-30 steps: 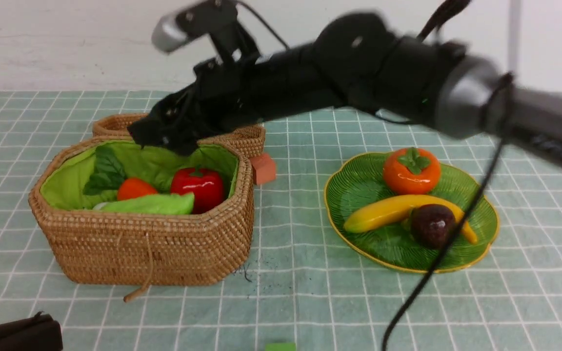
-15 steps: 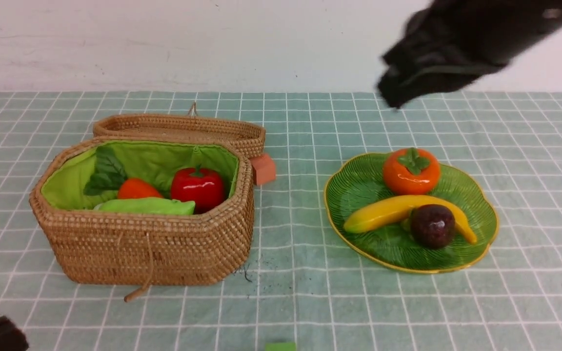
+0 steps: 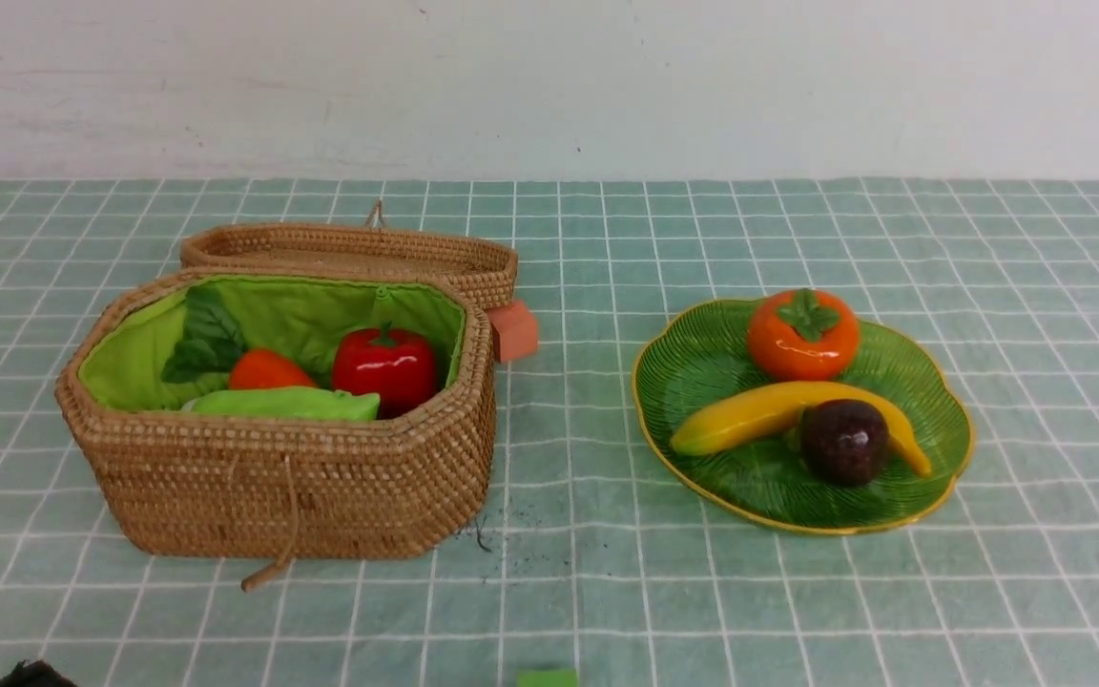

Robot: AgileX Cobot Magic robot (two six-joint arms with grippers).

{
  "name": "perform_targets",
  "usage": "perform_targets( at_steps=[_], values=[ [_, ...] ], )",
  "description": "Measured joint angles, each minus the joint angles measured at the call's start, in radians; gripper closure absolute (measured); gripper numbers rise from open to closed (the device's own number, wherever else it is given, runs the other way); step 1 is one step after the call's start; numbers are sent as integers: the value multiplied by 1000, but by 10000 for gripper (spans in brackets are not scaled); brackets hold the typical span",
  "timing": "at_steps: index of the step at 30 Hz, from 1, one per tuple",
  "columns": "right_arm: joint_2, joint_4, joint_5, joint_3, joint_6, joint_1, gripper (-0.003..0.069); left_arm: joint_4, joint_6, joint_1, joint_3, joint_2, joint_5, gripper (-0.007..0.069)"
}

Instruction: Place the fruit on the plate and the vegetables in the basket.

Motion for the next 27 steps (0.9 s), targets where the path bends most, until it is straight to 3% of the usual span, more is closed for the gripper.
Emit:
perform_targets(
  at_steps=[13,17,19,23,24,27],
  values=[
    [-226,-1,9,82,9,-7,650,0,0,0,0,0,33,627],
    [-256,-13,10,115,9,-75,650,0,0,0,0,0,33,626],
    [-301,-38,-27,195,-11,-174,650,0,0,0,0,0,34,624],
    [-419,-45,-272,390,-138,-318,666,0,0,0,0,0,35,620],
    [-485,-46,-432,511,-198,-380,673,0,0,0,0,0,35,618],
    [-619,-48,-692,759,-261,-477,677,0,0,0,0,0,36,617]
  ],
)
